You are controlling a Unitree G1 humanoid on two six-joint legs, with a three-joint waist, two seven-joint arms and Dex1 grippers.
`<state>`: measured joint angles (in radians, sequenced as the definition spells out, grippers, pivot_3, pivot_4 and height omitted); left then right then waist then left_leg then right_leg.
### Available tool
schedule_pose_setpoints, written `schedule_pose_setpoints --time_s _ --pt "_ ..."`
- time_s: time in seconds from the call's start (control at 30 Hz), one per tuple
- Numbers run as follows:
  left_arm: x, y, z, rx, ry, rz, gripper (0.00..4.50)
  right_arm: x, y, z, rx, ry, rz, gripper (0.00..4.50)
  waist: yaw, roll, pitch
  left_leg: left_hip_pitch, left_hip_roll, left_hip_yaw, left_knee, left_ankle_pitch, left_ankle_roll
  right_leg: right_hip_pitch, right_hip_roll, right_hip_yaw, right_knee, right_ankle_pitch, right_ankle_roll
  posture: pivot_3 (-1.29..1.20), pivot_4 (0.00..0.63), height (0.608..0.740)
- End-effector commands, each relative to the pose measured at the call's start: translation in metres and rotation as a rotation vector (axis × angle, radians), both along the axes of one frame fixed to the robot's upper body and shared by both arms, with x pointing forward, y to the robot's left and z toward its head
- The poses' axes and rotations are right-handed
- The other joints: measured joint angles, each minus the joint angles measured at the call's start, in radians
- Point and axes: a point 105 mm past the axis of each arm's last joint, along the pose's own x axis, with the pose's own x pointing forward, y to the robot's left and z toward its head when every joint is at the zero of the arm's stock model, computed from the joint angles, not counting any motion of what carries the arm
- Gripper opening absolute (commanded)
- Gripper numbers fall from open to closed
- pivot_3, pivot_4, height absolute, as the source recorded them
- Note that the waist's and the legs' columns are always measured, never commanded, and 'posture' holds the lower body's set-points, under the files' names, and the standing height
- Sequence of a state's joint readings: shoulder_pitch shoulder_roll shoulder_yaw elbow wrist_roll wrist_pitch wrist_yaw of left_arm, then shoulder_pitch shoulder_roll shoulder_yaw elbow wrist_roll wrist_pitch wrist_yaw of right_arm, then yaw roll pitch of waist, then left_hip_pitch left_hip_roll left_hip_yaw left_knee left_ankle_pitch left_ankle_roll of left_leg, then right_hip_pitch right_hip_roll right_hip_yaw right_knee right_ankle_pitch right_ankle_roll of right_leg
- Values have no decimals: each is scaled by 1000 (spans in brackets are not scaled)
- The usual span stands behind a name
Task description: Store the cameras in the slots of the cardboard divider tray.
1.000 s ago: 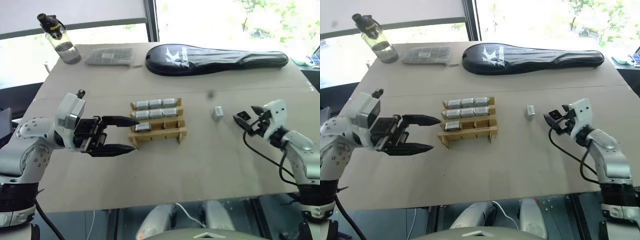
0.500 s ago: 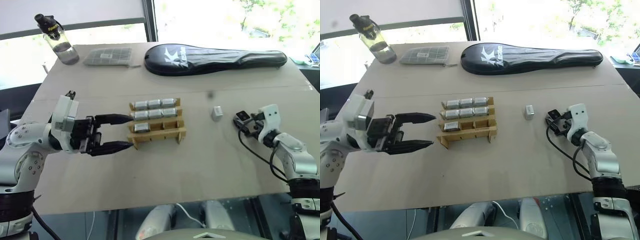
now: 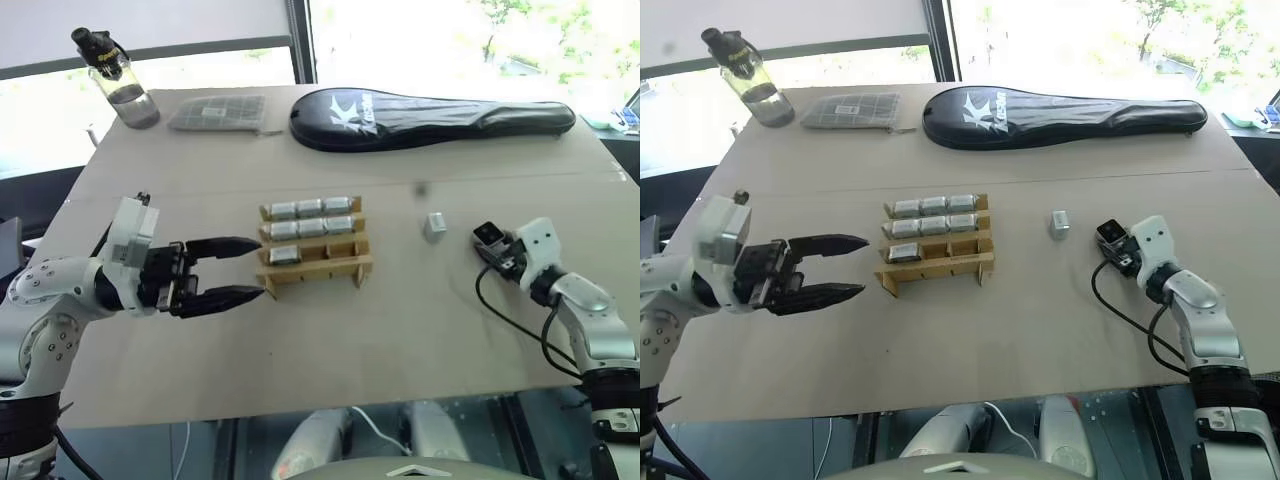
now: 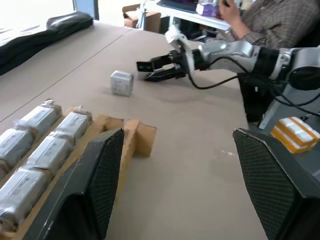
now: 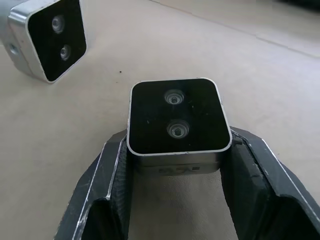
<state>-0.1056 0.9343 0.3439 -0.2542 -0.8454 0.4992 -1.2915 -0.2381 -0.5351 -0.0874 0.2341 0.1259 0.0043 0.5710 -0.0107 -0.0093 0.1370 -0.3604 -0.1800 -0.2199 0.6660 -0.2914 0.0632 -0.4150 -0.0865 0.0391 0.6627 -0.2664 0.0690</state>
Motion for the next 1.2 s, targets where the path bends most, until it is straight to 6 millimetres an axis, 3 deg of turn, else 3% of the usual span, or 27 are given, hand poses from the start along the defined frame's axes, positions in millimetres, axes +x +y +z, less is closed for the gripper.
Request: schedule_pose_setpoints --time_s 0.03,0.17,0.3,0.43,0.6,0.83,1.2 --pt "5 -7 12 -14 -35 21 3609 0 9 29 -133 -194 82 1890 -1 0 0 0 0 0 0 0 0 0 0 0 0 0 0 0 150 740" --pt "17 -18 22 -72 -18 35 3609 -8 42 67 -339 -468 256 1890 -4 0 0 0 0 1 0 0 0 0 0 -1 0 0 0 0 150 740" --pt "30 -27 25 -81 -38 20 3609 -12 86 90 -512 -668 440 1890 -15 0 0 1 0 2 0 0 0 0 1 -1 0 0 0 0 150 740" --pt "38 -36 32 -127 -25 -43 3609 -20 124 103 -677 -854 628 1890 -22 0 0 1 1 1 1 0 -1 -1 2 -2 0 0 0 0 150 740" --pt "39 -43 33 -121 -10 -114 3609 -36 165 104 -785 -1015 830 1890 -29 0 0 0 0 0 1 0 -1 -2 2 -3 -1 0 0 0 150 740" --pt "41 -47 34 -111 -4 -140 3609 -49 193 105 -756 -1112 921 1890 -32 0 0 0 1 0 1 -1 -2 -2 3 -5 0 0 0 0 150 740" --pt "40 -52 28 -94 26 -160 3609 -53 217 132 -717 -1241 909 1890 -32 0 0 0 2 0 1 -1 -2 -2 7 -5 0 0 0 0 150 740"
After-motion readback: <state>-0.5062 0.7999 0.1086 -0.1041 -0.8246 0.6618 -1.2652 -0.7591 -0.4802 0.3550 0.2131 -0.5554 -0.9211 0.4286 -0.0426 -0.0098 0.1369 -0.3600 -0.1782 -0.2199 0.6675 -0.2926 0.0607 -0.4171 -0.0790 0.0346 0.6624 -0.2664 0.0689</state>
